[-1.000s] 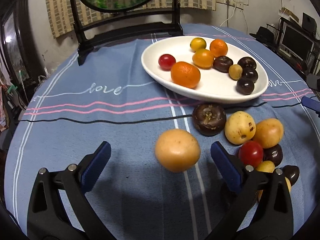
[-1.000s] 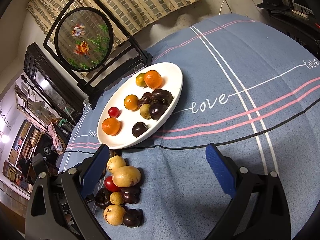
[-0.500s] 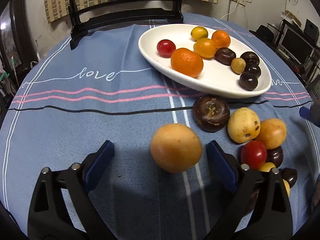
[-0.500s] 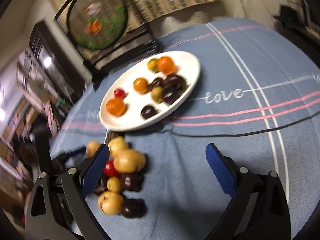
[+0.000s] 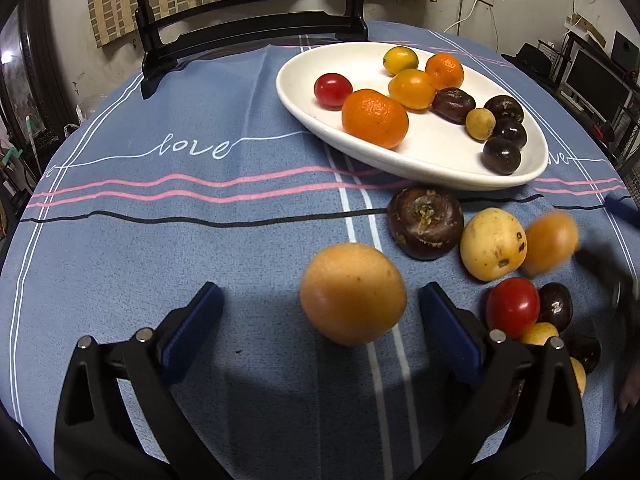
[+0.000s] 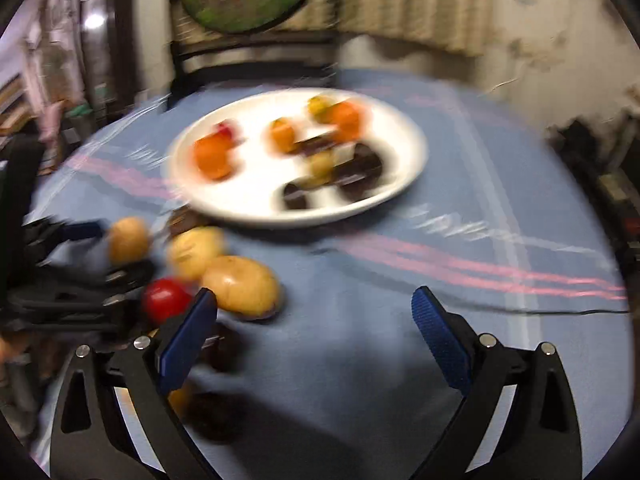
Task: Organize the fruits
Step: 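Close the left gripper on the peach fruit while the right grips a spotted tan fruit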
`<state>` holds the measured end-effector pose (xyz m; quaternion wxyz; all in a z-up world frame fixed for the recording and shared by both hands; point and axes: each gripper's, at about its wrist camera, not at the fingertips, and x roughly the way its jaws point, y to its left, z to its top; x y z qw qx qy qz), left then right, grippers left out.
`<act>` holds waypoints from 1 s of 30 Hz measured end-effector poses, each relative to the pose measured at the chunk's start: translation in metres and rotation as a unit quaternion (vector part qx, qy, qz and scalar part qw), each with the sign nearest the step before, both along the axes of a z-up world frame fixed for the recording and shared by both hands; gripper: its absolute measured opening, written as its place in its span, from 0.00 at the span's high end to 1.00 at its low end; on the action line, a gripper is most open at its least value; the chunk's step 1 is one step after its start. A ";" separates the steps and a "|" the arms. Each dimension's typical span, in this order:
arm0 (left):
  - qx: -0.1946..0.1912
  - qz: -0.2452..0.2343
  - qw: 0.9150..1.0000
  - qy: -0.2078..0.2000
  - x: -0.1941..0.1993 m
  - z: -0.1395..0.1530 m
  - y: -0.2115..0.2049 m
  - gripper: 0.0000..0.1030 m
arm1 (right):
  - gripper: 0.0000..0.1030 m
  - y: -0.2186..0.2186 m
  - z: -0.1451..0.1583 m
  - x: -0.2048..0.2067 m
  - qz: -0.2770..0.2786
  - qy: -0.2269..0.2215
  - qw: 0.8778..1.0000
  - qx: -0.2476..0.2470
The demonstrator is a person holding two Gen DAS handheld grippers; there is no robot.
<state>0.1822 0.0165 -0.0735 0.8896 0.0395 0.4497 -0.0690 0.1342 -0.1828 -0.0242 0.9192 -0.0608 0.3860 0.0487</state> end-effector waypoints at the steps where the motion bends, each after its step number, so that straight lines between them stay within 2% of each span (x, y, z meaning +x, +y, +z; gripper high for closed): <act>1: 0.000 0.000 1.000 0.000 0.000 0.000 0.000 0.02 | 0.06 -0.010 0.001 0.002 -0.024 -0.007 1.000 -0.014; 3: 0.000 0.000 1.000 0.000 0.000 0.000 0.000 0.02 | 0.06 -0.036 0.001 0.008 -0.062 0.001 0.998 0.000; 5: 0.000 0.000 1.000 0.000 0.000 0.000 0.000 0.02 | 0.05 -0.065 0.001 0.011 -0.086 0.014 0.994 0.071; 7: 0.000 0.000 1.000 0.000 0.000 0.000 0.000 0.02 | 0.05 -0.080 0.005 0.008 -0.081 0.010 0.987 0.139; 10: 0.000 0.000 1.000 0.000 0.000 0.000 0.000 0.02 | 0.05 -0.069 0.009 0.004 -0.044 0.000 0.986 0.162; 13: 0.000 0.000 1.000 0.000 0.000 0.000 0.000 0.02 | 0.11 -0.039 0.013 0.000 0.007 -0.011 0.989 0.145; 14: 0.000 0.000 1.000 0.000 0.000 0.000 0.000 0.02 | 0.21 -0.028 0.015 -0.001 0.023 -0.016 0.991 0.131; 15: 0.000 0.000 1.000 0.000 0.000 0.000 0.000 0.02 | 0.28 -0.018 0.015 -0.002 0.036 -0.019 0.993 0.113; 18: 0.000 0.000 1.000 0.000 0.000 0.000 0.000 0.02 | 0.33 0.007 0.007 0.001 0.063 -0.019 0.997 0.047; 20: 0.001 0.000 1.000 0.000 0.000 0.000 0.000 0.02 | 0.34 0.012 0.002 0.004 0.070 -0.015 0.997 0.028; 30: 0.000 0.000 1.000 0.000 0.000 0.000 0.000 0.02 | 0.34 0.031 -0.014 0.024 0.097 0.006 0.995 0.007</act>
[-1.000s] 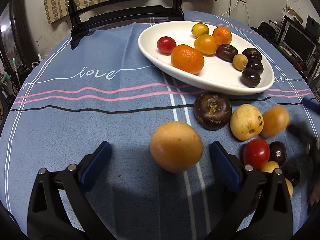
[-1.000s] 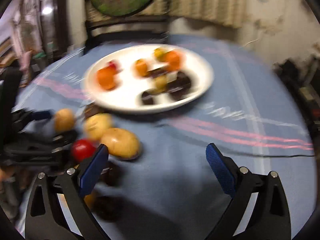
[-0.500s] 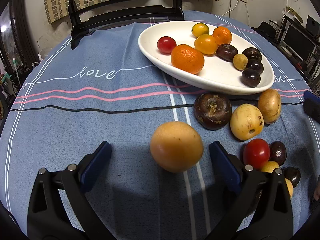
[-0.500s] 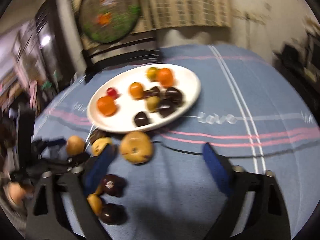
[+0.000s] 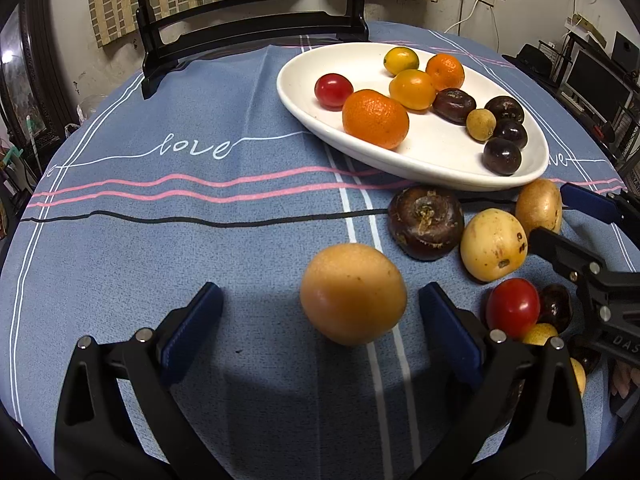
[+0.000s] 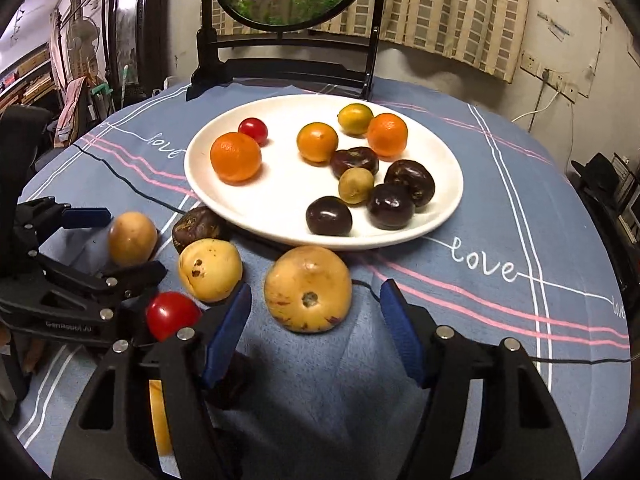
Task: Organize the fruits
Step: 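Close the left gripper on the peach fruit while the right grips a spotted tan fruit, then carry both fruits onto the white plate and open both grippers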
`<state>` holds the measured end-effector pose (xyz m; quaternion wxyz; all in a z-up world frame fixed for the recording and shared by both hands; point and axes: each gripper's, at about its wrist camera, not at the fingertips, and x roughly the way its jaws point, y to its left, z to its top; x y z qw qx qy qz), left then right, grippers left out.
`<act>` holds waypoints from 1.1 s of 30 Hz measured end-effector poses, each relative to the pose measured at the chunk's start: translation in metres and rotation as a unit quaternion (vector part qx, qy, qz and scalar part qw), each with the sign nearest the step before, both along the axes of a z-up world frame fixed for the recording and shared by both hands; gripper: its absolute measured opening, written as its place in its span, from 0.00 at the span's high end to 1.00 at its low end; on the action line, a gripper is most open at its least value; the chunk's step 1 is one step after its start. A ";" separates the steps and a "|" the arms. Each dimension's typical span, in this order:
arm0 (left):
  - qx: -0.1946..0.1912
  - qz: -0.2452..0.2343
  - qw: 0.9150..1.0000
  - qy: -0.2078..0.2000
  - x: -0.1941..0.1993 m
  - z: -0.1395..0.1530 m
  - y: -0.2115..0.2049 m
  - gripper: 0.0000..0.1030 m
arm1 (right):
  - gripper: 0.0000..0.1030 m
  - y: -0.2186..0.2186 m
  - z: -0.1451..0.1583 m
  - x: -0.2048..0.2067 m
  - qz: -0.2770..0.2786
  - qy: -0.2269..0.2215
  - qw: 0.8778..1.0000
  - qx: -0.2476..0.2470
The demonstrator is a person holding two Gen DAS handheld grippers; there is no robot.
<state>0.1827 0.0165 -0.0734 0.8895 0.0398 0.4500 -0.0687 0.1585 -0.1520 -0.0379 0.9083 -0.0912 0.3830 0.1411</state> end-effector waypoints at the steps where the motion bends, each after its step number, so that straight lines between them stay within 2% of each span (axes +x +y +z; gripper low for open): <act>1: 0.000 0.000 1.000 0.000 0.000 0.000 0.000 0.02 | 0.34 -0.001 0.000 0.001 -0.001 0.000 1.000 0.001; 4: -0.008 0.000 1.000 -0.004 -0.001 0.001 0.002 0.02 | 0.45 0.000 -0.003 0.006 0.000 0.012 1.000 0.004; 6: -0.032 -0.008 0.999 -0.010 -0.002 0.004 0.005 0.03 | 0.51 -0.002 -0.004 0.007 0.002 0.021 1.000 0.009; 10: -0.033 -0.012 0.999 -0.010 -0.002 0.004 0.004 0.11 | 0.56 -0.002 -0.003 0.007 0.005 0.023 1.000 0.018; 14: -0.034 -0.008 0.999 -0.019 -0.004 0.007 0.007 0.36 | 0.56 -0.002 -0.003 0.007 0.004 0.025 0.999 0.023; 16: -0.039 -0.011 0.999 -0.020 -0.004 0.007 0.006 0.42 | 0.56 -0.002 -0.003 0.006 0.004 0.025 0.999 0.023; 18: -0.043 -0.017 0.999 -0.022 -0.006 0.008 0.005 0.53 | 0.56 -0.003 -0.003 0.006 0.003 0.026 0.999 0.027; 24: -0.053 -0.015 0.998 -0.032 -0.010 0.012 0.006 0.55 | 0.56 -0.011 -0.002 0.004 -0.003 0.030 0.999 0.045; 33: -0.055 -0.018 0.995 -0.085 -0.027 0.031 0.005 0.55 | 0.56 -0.026 0.014 -0.012 -0.018 0.009 0.996 0.081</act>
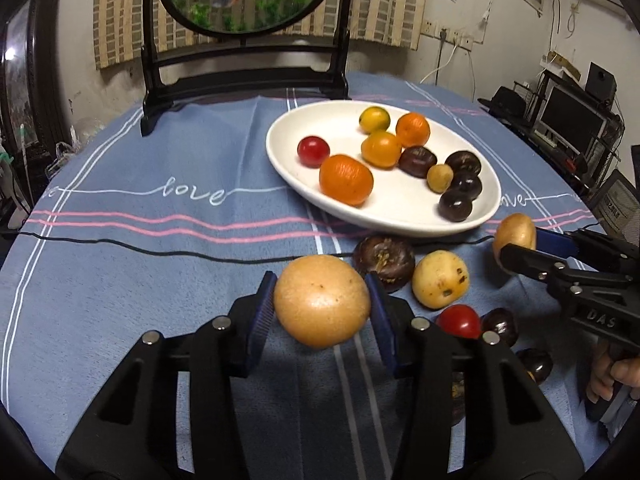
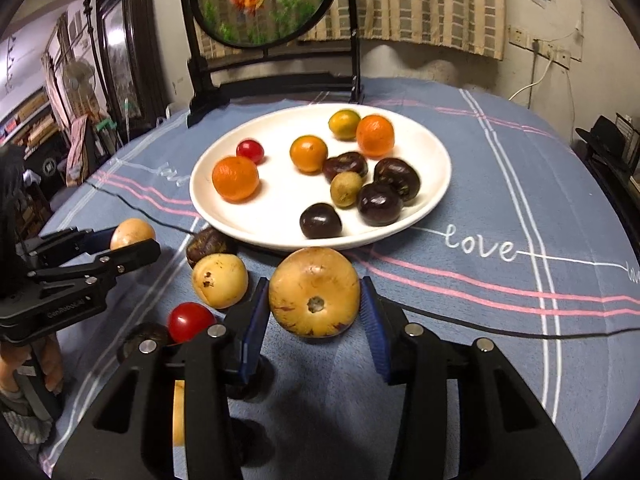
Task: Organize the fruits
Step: 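Carry both fruits onto the white plate and open both grippers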
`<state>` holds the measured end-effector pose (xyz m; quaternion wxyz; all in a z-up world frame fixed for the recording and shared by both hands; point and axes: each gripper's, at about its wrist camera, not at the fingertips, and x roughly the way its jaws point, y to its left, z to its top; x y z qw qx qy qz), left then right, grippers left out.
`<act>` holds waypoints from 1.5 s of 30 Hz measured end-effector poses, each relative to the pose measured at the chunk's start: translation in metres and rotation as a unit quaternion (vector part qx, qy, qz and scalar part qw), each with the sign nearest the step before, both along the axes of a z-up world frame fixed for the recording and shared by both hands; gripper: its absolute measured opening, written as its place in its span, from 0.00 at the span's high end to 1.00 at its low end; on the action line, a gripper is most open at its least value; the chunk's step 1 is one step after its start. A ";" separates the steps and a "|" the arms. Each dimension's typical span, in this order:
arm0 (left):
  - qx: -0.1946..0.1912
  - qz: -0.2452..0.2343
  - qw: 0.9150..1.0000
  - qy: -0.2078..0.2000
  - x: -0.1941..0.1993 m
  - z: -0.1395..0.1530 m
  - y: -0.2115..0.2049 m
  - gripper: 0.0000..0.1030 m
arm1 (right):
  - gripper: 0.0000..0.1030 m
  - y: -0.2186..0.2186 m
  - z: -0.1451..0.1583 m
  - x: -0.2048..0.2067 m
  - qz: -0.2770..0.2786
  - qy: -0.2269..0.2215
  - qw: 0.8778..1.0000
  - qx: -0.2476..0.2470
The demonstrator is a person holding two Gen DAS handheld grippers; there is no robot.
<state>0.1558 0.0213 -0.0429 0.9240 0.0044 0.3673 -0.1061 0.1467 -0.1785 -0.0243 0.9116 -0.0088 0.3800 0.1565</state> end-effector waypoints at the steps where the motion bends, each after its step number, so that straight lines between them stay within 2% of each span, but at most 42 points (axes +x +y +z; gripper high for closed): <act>1: 0.001 0.000 1.000 -0.006 -0.003 0.003 -0.001 0.55 | 0.56 -0.004 0.004 -0.005 -0.004 -0.005 1.000 0.007; 5: 0.003 -0.006 1.000 -0.029 -0.012 0.018 -0.006 0.55 | 0.56 -0.021 0.021 -0.027 -0.027 -0.038 0.998 0.032; 9: -0.006 -0.013 0.999 -0.034 -0.002 0.038 -0.012 0.55 | 0.56 -0.039 0.037 -0.032 -0.038 -0.052 0.996 0.064; 14: -0.019 -0.024 0.999 -0.041 0.029 0.062 -0.031 0.55 | 0.56 -0.052 0.068 0.005 -0.053 -0.063 0.994 0.077; 18: -0.009 -0.046 0.998 -0.029 0.052 0.051 -0.064 0.55 | 0.56 -0.049 0.080 0.047 -0.056 -0.060 0.993 0.089; 21: 0.006 -0.057 0.998 -0.010 0.070 0.032 -0.081 0.55 | 0.56 -0.040 0.072 0.076 -0.054 -0.048 0.994 0.080; 26: 0.011 -0.062 0.998 0.016 0.089 0.012 -0.085 0.55 | 0.56 -0.022 0.038 0.119 -0.049 -0.014 0.997 0.058; 35: 0.021 -0.066 0.997 0.032 0.103 0.004 -0.089 0.55 | 0.54 -0.021 0.015 0.141 -0.057 0.002 0.998 0.026; 37: 0.015 -0.066 0.997 0.029 0.104 0.005 -0.087 0.52 | 0.36 -0.021 0.013 0.143 -0.051 0.009 0.998 0.028; 38: 0.016 -0.066 0.997 0.027 0.103 0.006 -0.087 0.46 | 0.32 -0.021 0.015 0.141 -0.057 0.002 0.998 0.028; 39: 0.018 -0.066 0.997 0.023 0.102 0.007 -0.087 0.38 | 0.32 -0.022 0.018 0.139 -0.061 -0.008 0.998 0.030; 42: 0.034 -0.064 0.997 0.009 0.099 0.010 -0.090 0.22 | 0.32 -0.025 0.026 0.135 -0.059 -0.021 0.997 0.039; 45: 0.035 -0.061 0.997 0.002 0.097 0.013 -0.088 0.20 | 0.31 -0.026 0.034 0.130 -0.059 -0.030 0.997 0.047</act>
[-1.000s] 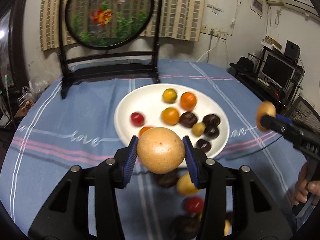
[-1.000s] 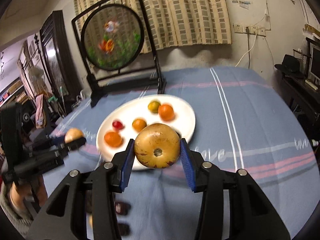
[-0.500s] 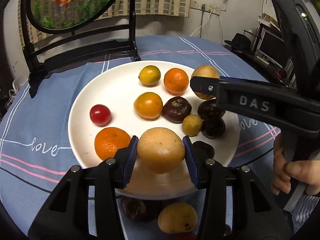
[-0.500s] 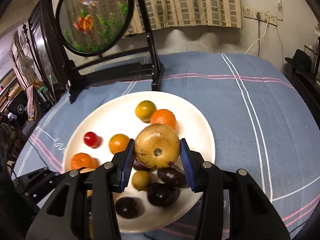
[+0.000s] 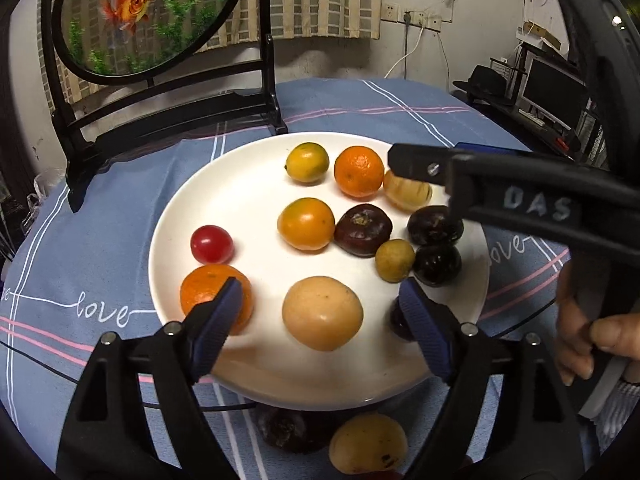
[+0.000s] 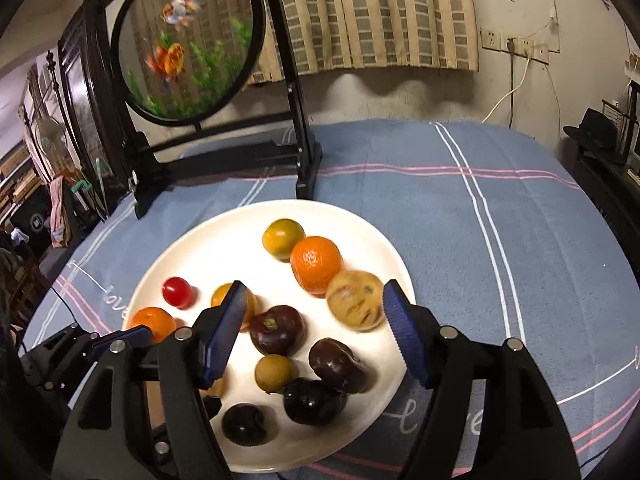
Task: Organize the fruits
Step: 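Carry both fruits onto the white plate and open both grippers, then move the left gripper to the large dark purple fruit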
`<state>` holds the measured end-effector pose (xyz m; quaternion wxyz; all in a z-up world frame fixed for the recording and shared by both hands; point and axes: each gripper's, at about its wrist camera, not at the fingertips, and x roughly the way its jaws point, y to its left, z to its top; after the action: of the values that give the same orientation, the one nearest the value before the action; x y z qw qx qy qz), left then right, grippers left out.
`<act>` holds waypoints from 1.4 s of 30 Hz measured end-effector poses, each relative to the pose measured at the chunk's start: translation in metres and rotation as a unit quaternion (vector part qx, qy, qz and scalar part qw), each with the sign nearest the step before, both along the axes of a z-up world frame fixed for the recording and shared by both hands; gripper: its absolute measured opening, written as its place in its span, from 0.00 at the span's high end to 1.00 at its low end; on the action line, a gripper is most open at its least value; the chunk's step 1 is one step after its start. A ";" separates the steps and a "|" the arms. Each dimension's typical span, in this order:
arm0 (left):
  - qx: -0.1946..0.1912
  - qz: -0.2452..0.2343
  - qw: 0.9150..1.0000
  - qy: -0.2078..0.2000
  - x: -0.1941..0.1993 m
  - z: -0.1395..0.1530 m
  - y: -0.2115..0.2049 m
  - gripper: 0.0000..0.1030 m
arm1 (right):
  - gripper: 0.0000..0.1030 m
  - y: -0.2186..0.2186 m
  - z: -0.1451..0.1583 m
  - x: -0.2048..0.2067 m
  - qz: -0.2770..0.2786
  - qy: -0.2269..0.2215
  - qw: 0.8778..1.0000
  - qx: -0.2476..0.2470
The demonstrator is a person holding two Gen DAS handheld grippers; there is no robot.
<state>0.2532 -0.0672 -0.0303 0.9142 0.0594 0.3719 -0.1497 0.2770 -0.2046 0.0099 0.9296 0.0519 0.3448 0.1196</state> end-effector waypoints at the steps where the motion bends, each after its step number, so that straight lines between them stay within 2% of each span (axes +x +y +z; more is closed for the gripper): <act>1: -0.004 0.002 1.000 0.000 0.000 0.001 0.002 0.19 | 0.31 -0.001 0.003 -0.002 0.000 -0.002 1.000 0.005; 7: -0.011 0.020 1.000 -0.021 -0.010 0.015 0.013 0.13 | 0.27 -0.005 0.025 -0.023 0.005 -0.016 0.999 0.041; 11: 0.002 0.033 0.998 -0.055 -0.030 0.028 0.019 0.09 | 0.19 -0.009 0.036 -0.050 -0.004 -0.029 0.998 0.051; 15: 0.005 0.040 0.997 -0.072 -0.061 0.035 0.028 0.07 | 0.14 -0.021 0.029 -0.092 -0.021 -0.035 0.997 0.067; 18: 0.019 0.052 0.995 -0.081 -0.091 0.027 0.039 0.03 | 0.13 -0.031 0.015 -0.122 -0.028 -0.026 0.996 0.084; 21: 0.017 0.056 0.996 -0.064 -0.112 0.015 0.048 0.03 | 0.07 -0.035 -0.001 -0.143 -0.032 0.002 0.996 0.087; 23: 0.008 0.053 0.997 -0.054 -0.125 0.010 0.051 0.03 | 0.06 -0.040 -0.009 -0.152 -0.035 0.020 0.994 0.098; 28: 0.030 0.033 0.998 -0.043 -0.147 0.000 0.045 0.02 | 0.02 -0.049 -0.011 -0.162 -0.047 0.022 0.991 0.119; 33: 0.042 0.022 0.999 -0.026 -0.151 -0.007 0.042 0.02 | 0.02 -0.052 -0.018 -0.157 -0.053 0.047 0.989 0.127; 36: 0.052 0.027 0.998 -0.009 -0.149 -0.013 0.044 0.02 | 0.02 -0.053 -0.018 -0.158 -0.053 0.047 0.989 0.128; 42: 0.046 0.030 0.998 0.027 -0.141 -0.021 0.051 0.02 | 0.02 -0.053 -0.020 -0.158 -0.051 0.053 0.989 0.128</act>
<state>0.1124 -0.0160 -0.0515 0.9043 0.0862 0.4043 -0.1067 0.1185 -0.2577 -0.0098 0.9008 0.1938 0.3722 0.1120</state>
